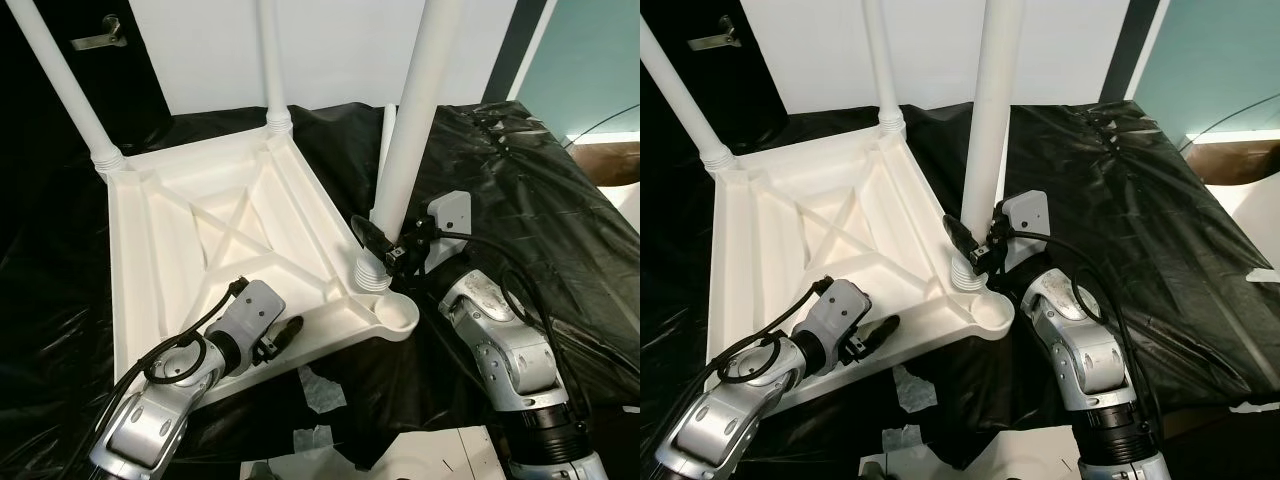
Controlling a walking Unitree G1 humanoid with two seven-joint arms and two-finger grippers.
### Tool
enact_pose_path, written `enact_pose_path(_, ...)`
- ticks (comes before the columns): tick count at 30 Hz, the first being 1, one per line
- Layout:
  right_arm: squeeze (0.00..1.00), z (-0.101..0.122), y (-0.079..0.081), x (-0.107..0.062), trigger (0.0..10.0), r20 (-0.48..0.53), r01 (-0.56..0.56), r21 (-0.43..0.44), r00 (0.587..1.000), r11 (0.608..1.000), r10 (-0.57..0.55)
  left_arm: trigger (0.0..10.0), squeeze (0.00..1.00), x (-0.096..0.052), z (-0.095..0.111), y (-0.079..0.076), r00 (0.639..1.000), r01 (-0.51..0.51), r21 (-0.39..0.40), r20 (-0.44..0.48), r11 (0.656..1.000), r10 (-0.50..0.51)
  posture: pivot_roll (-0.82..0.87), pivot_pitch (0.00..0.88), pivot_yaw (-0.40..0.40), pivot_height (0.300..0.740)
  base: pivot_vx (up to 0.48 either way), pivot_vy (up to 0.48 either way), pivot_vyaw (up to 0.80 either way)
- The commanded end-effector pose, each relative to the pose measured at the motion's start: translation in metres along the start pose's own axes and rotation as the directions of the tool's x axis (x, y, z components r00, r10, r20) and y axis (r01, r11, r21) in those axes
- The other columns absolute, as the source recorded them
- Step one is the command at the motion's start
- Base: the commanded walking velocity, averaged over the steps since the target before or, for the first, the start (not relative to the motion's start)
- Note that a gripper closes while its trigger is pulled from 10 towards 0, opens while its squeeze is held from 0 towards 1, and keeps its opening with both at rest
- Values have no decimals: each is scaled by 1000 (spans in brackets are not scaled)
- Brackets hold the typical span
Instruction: Building children table
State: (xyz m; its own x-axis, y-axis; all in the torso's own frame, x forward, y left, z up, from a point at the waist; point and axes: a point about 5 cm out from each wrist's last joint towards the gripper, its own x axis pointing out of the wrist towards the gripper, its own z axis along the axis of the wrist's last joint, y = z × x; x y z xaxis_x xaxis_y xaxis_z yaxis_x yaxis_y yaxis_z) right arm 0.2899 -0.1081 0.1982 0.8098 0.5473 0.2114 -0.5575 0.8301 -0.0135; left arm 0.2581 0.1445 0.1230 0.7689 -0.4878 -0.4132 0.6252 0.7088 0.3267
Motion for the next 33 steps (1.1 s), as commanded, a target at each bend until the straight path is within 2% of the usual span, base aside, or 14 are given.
enact_pose_path(1, 0, 1, -2, 2, 10000, 1, -4, 14, 1000, 1000, 4, 10000, 0, -4, -13, 21, 977, -197, 9, -78, 980, 197, 104, 69, -11, 740, 0, 0, 0)
enact_pose_path(3, 0, 1, -3, 5, 10000, 3, -14, 17, 1000, 1000, 14, 10000, 0, -4, -13, 32, 965, -245, 14, -89, 969, 245, 108, 60, -13, 740, 0, 0, 0)
enact_pose_path(4, 0, 1, -3, 5, 10000, 3, -14, 17, 1000, 1000, 14, 10000, 0, -4, -13, 32, 965, -245, 14, -89, 969, 245, 108, 60, -13, 740, 0, 0, 0)
enact_pose_path(7, 0, -1, -4, 10, 10000, 4, -35, 16, 999, 999, 35, 10000, 0, -6, -12, 46, 957, -270, 51, -92, 961, 274, 110, 54, -14, 740, 0, 0, 0)
enact_pose_path(12, 0, -4, -5, 12, 10000, -10, -56, 8, 998, 998, 56, 10000, 0, -10, -12, 54, 960, -256, 95, -90, 962, 264, 113, 43, -14, 740, 0, 0, 0)
enact_pose_path(16, 0, -8, -5, 13, 10000, -22, -75, 7, 997, 997, 75, 10000, 0, -12, -9, 54, 974, -210, 87, -66, 974, 216, 112, 41, -12, 740, 0, 0, 0)
enact_pose_path(17, 0, -10, -5, 14, 10000, -28, -87, 9, 996, 996, 87, 10000, 0, -13, -5, 49, 986, -161, 74, -39, 984, 164, 112, 41, -12, 740, 0, 0, 0)
enact_pose_path(18, 0, -10, -5, 14, 10000, -28, -87, 9, 996, 996, 87, 10000, 0, -13, -5, 49, 986, -161, 74, -39, 984, 164, 112, 41, -12, 740, 0, 0, 0)
enact_pose_path(20, 0, -15, -5, 17, 10000, -35, -104, 13, 994, 994, 105, 10000, 0, -13, 6, 32, 998, -44, 27, 38, 999, 43, 112, 34, -7, 740, 0, 0, 0)
enact_pose_path(23, 0, -17, -4, 23, 10000, -34, -128, 27, 991, 991, 129, 10000, 0, -14, 17, 9, 987, 87, 3, 133, 996, -86, 113, 35, -6, 740, 0, 0, 0)
enact_pose_path(24, 0, -17, -4, 23, 10000, -34, -128, 27, 991, 991, 129, 10000, 0, -14, 17, 9, 987, 87, 3, 133, 996, -86, 113, 35, -6, 740, 0, 0, 0)
enact_pose_path(27, 0, -15, -1, 29, 10000, -19, -169, 46, 985, 984, 170, 10000, 0, -17, 27, -9, 965, 165, -32, 213, 986, -155, 124, 40, -19, 740, 0, 0, 0)
enact_pose_path(33, 0, -15, 1, 32, 10000, -14, -200, 47, 980, 979, 201, 10000, 0, -18, 30, -13, 960, 178, -63, 229, 982, -159, 127, 42, -21, 740, 0, 0, 0)
